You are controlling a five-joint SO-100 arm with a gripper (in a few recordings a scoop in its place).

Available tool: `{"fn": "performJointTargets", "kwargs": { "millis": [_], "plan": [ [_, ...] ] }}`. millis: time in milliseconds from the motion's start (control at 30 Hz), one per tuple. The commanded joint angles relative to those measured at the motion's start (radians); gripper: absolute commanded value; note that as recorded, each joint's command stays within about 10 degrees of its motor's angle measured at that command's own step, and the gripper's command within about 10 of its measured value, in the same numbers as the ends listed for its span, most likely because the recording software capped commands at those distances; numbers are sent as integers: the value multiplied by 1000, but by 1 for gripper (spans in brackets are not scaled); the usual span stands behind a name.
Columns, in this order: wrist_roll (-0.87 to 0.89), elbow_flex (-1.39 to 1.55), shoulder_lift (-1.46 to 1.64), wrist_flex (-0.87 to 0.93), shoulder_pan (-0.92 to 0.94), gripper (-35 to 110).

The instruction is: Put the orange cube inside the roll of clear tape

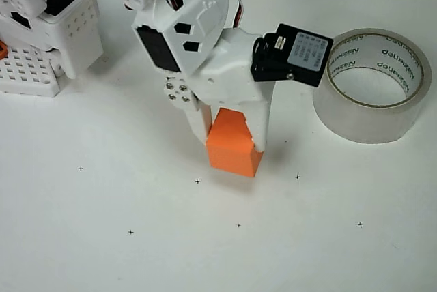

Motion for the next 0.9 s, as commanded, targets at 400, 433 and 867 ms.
{"fn": "performJointTargets", "kwargs": {
  "millis": [400,433,867],
  "plan": [
    [8,-308,97,169,-199,15],
    [8,-322,97,169,-210,15],
    [6,-546,-80,196,-307,15]
  ]
}}
